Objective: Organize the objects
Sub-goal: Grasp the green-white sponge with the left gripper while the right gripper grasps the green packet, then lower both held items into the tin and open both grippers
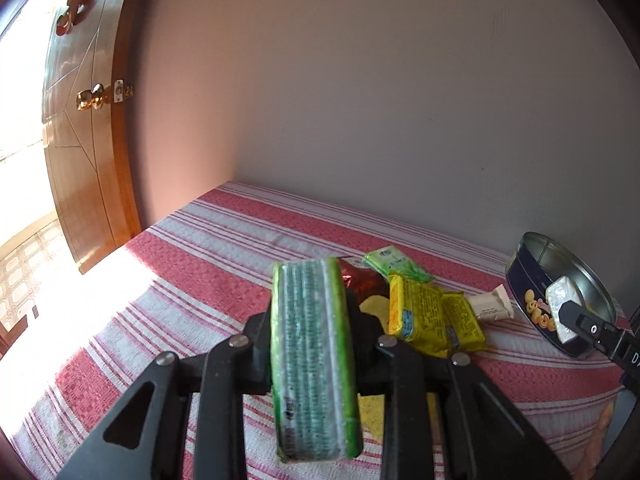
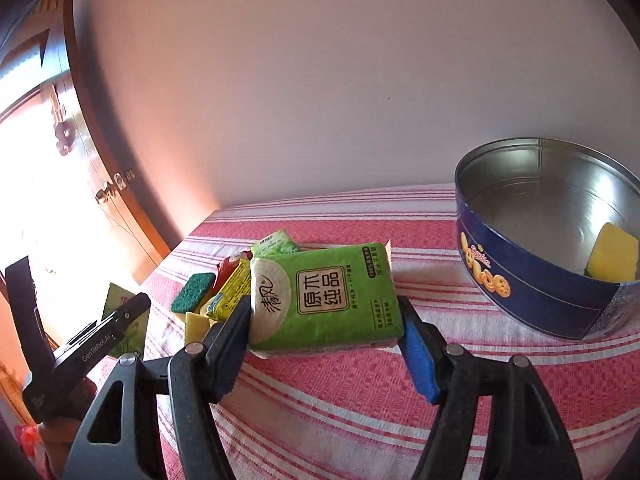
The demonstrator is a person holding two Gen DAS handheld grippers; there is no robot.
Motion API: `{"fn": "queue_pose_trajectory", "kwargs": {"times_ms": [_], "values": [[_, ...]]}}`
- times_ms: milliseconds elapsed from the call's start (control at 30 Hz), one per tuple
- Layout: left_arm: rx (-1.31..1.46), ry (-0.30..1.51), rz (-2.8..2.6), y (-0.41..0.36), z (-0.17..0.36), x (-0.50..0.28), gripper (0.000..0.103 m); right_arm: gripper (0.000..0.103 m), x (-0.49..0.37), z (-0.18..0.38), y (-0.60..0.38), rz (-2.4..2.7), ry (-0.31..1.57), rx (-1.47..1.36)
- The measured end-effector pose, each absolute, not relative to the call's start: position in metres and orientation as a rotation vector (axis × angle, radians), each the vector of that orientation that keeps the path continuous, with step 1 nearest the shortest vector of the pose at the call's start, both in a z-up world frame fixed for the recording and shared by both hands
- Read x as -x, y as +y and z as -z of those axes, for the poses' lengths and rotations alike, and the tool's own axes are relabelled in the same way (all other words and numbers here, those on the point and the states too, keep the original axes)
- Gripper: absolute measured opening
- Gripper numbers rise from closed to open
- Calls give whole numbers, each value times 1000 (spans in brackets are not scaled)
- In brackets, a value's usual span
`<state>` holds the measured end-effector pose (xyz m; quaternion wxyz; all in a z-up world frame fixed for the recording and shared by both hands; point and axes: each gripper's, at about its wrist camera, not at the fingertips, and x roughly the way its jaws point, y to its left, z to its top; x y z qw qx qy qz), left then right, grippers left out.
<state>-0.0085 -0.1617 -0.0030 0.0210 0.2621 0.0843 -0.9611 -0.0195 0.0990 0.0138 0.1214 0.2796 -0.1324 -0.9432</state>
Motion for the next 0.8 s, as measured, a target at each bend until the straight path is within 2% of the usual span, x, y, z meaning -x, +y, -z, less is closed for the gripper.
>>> {"fn": "queue_pose_trajectory", "kwargs": {"times_ms": [300, 533, 667, 800], "values": [[-775, 168, 3079, -115, -15, 12, 25, 70, 15, -28, 149, 2860, -486, -724], [-755, 54, 3177, -59, -25, 21, 25, 70, 8, -39, 192, 3050, -389, -646], [-747, -16, 3236, -19, -28, 30, 25, 70, 9, -43, 231, 3141, -419, -614], [-746, -73, 3294, 25, -29, 41, 25, 70, 11, -38, 265, 3282, -307, -589]]}}
